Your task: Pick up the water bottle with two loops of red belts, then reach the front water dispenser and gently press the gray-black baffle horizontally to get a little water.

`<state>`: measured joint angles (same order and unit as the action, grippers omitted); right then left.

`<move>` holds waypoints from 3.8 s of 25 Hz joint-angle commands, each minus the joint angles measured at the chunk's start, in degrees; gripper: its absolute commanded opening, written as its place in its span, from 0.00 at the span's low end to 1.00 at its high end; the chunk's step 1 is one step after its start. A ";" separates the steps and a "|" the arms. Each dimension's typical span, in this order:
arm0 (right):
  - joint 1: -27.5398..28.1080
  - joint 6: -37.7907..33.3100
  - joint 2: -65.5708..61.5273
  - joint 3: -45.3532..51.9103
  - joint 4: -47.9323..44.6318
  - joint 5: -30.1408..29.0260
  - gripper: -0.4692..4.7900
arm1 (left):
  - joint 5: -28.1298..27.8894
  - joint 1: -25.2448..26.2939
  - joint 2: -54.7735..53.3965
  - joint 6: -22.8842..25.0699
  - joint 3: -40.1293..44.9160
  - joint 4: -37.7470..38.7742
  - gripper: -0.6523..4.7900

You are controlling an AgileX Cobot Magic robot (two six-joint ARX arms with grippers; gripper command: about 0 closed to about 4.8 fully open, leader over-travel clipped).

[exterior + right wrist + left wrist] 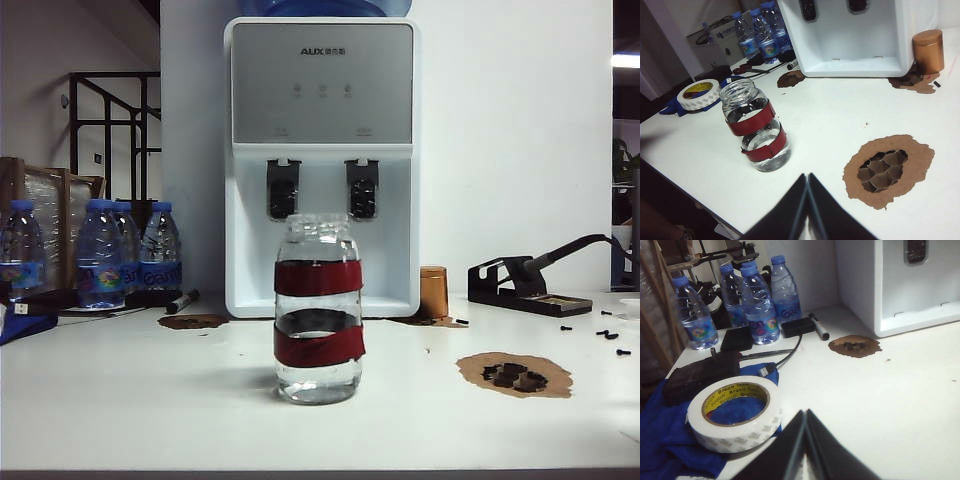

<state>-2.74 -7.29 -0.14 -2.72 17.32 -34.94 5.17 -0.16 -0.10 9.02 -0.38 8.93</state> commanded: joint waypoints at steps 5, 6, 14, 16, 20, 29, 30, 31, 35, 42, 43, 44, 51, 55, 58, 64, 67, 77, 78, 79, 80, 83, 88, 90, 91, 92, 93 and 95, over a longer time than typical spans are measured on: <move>0.04 0.02 0.00 -0.11 -0.50 0.00 0.09 | 0.00 0.02 0.07 0.20 0.11 0.07 0.11; 0.04 0.02 0.00 -0.11 -0.50 0.00 0.09 | 0.00 0.02 0.07 0.20 0.11 0.07 0.11; 0.04 0.02 0.00 -0.11 -0.50 0.00 0.09 | 0.00 0.02 0.09 0.20 0.11 0.07 0.11; 0.04 0.02 0.00 -0.11 -0.50 0.00 0.09 | 0.00 0.02 0.07 0.20 0.11 0.07 0.11; 0.04 0.02 0.00 -0.11 -0.50 0.00 0.09 | 0.00 0.02 0.07 0.20 0.11 0.07 0.11; 0.04 0.02 0.00 -0.11 -0.50 0.00 0.09 | 0.00 0.02 0.07 0.20 0.11 0.07 0.11; 0.04 0.02 0.00 -0.11 -0.50 0.00 0.09 | 0.00 0.02 0.07 0.20 0.11 0.07 0.11; 0.04 0.02 0.00 -0.11 -0.50 0.02 0.09 | 0.00 0.02 0.07 0.20 0.11 0.07 0.11; 0.04 0.02 0.00 -0.11 -0.50 0.02 0.09 | 0.00 0.02 0.07 0.20 0.11 0.07 0.11; 0.02 0.02 0.00 -0.11 -0.48 0.02 0.09 | 0.00 0.02 0.07 0.20 0.11 0.07 0.11; 0.02 0.02 0.00 -0.11 -0.50 0.02 0.09 | 0.00 0.02 0.07 0.20 0.11 0.07 0.11; 0.02 0.02 0.00 -0.11 -0.50 0.02 0.09 | 0.00 0.02 0.07 0.20 0.11 0.07 0.11; 0.02 0.00 0.00 -0.11 -0.48 0.00 0.09 | 0.00 0.02 0.07 0.20 0.11 0.07 0.11; 0.02 -0.22 0.00 -0.11 -0.48 0.00 0.09 | 0.00 0.02 0.07 0.20 0.11 0.07 0.11; 0.02 -0.42 0.00 -0.11 -0.48 0.00 0.09 | 0.00 0.02 0.07 0.20 0.11 0.07 0.11; 0.02 -0.66 0.00 -0.13 -0.48 0.00 0.09 | 0.00 0.02 0.07 0.20 0.11 0.07 0.11; 0.02 -0.68 0.00 -0.13 -0.48 0.00 0.09 | 0.00 0.02 0.07 0.20 0.11 0.07 0.11; 0.02 -1.05 0.00 -0.13 -0.44 -0.24 0.09 | 0.00 0.02 0.09 0.20 0.11 0.07 0.11; 0.02 -1.07 0.00 -0.13 -0.44 -0.28 0.10 | 0.00 0.02 0.07 0.20 0.11 0.07 0.11; 0.02 -1.07 0.00 -0.13 -0.44 -0.31 0.11 | 0.00 0.02 0.07 0.20 0.11 0.07 0.11; 0.02 -1.05 0.00 -0.13 -0.44 -0.39 0.11 | 0.00 0.02 0.07 0.20 0.11 0.07 0.11; 0.02 -1.05 0.00 -0.13 -0.44 -0.39 0.13 | 0.00 0.02 0.07 0.20 0.11 0.07 0.11; 0.02 -1.05 0.00 -0.13 -0.44 -0.39 0.14 | 0.00 0.02 0.07 0.20 0.11 0.07 0.11; 0.02 -1.05 0.00 -0.13 -0.44 -0.39 0.14 | 0.00 0.02 0.07 0.20 0.11 0.07 0.11; 0.02 -1.05 0.00 -0.13 -0.44 -0.39 0.14 | 0.00 0.02 0.07 0.20 0.11 0.07 0.11; 0.02 -1.05 0.00 -0.13 -0.44 -0.39 0.14 | 0.00 0.02 0.07 0.20 0.11 0.07 0.11; 0.02 -1.05 0.00 -0.13 -0.44 -0.39 0.14 | 0.00 0.02 0.09 0.20 0.11 0.07 0.11; 0.02 -1.05 0.00 -0.13 -0.44 -0.37 0.13 | 0.00 0.02 0.07 0.20 0.11 0.07 0.11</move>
<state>-2.74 -8.21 -0.14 -2.72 17.34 -34.98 5.17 -0.16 -0.10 9.02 -0.38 8.91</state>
